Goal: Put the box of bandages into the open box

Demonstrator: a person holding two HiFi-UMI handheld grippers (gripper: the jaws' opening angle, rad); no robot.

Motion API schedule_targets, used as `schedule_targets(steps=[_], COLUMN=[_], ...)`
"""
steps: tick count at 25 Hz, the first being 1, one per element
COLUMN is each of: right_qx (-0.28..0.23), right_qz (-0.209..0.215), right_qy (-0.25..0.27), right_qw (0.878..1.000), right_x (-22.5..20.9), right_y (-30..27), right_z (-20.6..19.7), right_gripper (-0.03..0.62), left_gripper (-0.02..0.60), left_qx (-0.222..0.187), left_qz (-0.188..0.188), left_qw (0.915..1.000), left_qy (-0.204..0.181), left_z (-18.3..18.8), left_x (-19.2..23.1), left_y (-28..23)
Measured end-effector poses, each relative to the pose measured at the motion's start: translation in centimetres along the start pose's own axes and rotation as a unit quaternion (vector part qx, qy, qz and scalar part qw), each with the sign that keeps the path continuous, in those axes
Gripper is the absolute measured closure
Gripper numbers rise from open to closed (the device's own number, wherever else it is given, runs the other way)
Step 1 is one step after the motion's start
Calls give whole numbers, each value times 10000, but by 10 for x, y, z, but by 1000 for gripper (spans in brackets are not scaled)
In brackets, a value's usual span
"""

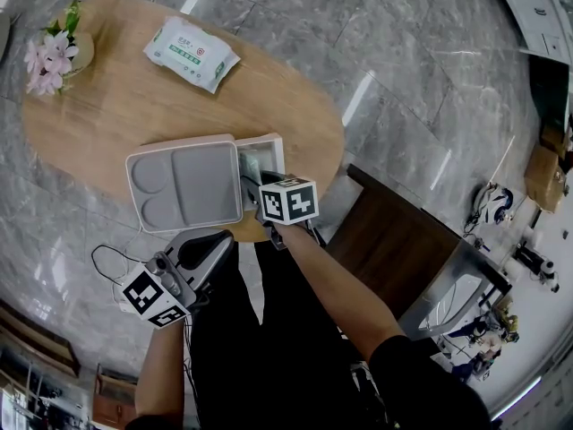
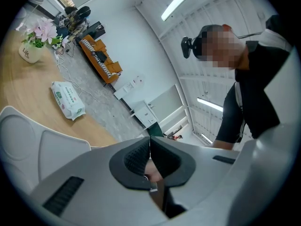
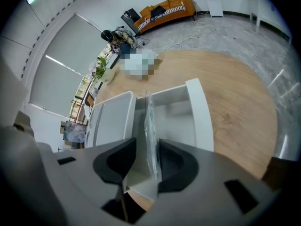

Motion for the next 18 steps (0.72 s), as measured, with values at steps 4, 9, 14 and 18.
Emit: schedule_targets(steps=[4,9,14,18], right_qx=[-80,-167,-213,-90], right_qz=[-221,-416,-262,-11], right_qy=[224,460,24,-216], right_qw=[9995,9979,9994,9997], right_x=[-4,-7,-10,-3], right_y=[4,18,20,12], right_z=[2,3,-4,-11], right_gripper=[444,444,559,557], left_gripper=[565,565,565,565], left_qx=[14,27,30,40], left_qz=[-1,-23,-62,-94], left_qw=[10000,10000,10000,9999], left_qy=[-13,-20,23,13], left_z=[0,0,-3,-5], left_x=[0,-1,-2,-3], left_y=[1,-2,-5,-7])
Point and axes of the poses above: the fingertips, and each gripper's own axes: y backward along the fingers, x to its left, z out of its top, the point moved 2 cm from there along y, backward along the fingers, and after that the axes turned 3 degrees about -z, right-handed, at the moved point
